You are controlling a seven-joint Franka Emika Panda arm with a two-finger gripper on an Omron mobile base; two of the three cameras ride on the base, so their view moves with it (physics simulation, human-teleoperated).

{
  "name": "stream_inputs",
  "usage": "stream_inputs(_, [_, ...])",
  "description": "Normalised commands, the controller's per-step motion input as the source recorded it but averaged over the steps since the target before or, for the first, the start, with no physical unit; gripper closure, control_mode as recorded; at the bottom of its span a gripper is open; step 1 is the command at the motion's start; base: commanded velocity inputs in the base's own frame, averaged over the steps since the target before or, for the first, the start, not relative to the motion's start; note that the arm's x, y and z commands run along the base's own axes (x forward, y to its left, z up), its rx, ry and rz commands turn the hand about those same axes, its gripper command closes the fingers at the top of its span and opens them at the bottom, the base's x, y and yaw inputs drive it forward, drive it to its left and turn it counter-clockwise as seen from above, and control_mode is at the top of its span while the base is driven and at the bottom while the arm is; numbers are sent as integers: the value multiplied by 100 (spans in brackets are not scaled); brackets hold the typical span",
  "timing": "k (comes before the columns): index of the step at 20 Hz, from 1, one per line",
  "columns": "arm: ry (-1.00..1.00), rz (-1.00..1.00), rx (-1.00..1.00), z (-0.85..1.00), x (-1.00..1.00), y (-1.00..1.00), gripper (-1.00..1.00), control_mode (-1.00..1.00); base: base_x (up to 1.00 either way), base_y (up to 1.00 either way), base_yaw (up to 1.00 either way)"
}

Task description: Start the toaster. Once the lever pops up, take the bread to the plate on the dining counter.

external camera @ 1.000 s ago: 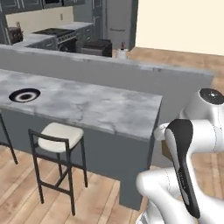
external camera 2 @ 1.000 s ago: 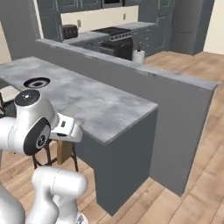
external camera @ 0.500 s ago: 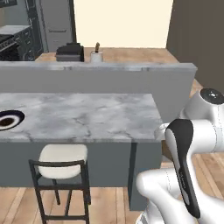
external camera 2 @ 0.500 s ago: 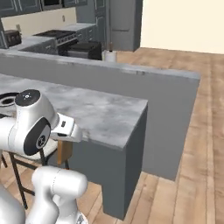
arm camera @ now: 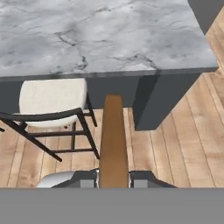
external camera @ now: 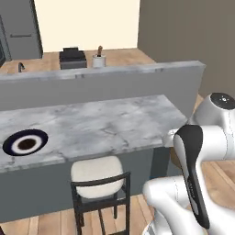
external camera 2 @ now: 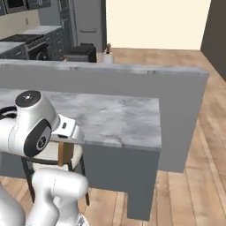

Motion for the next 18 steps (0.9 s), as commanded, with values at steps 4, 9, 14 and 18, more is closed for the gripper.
stream_inputs(4, [0,0,0,0,0,0,100,100,-21,100,-27])
stream_inputs(9, [0,0,0,0,0,0,100,100,-2,100,-11])
stream_inputs(14, [0,0,0,0,0,0,100,100,-1,100,5])
stream_inputs(18, [0,0,0,0,0,0,100,100,0,98,15])
